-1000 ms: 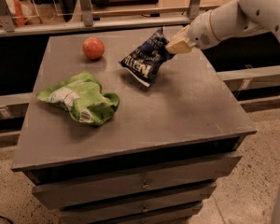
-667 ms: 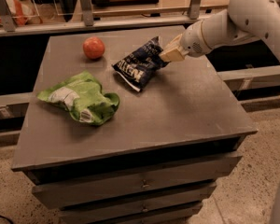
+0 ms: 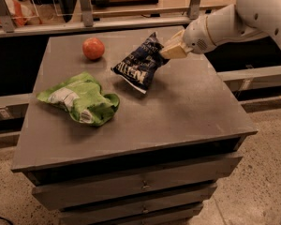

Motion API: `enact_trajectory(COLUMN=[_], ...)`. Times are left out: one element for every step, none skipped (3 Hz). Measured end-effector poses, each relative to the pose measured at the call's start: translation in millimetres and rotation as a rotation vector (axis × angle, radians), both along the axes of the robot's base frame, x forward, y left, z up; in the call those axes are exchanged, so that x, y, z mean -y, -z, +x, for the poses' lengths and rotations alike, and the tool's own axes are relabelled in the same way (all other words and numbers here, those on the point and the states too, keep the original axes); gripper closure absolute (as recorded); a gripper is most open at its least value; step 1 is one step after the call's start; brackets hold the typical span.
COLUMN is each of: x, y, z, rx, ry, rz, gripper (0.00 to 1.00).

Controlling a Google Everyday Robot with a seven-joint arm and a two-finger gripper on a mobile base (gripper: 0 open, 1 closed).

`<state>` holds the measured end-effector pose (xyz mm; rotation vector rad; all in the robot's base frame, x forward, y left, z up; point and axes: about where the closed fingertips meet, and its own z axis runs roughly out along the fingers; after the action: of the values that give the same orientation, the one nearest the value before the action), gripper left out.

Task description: Move blue chip bag near green rice chip bag

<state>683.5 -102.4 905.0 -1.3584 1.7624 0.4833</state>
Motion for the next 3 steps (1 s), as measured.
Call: enact_trajectory(x=[-15,-38,-60], y=[-11,-13,-14], z=[-31,-58,-71], rx=[0.005,-0.008,-0.012], ry=[-0.112,-0.226,-0.277], rz=[0.013,0.024,0.040], gripper=[1.00,1.00,0.83])
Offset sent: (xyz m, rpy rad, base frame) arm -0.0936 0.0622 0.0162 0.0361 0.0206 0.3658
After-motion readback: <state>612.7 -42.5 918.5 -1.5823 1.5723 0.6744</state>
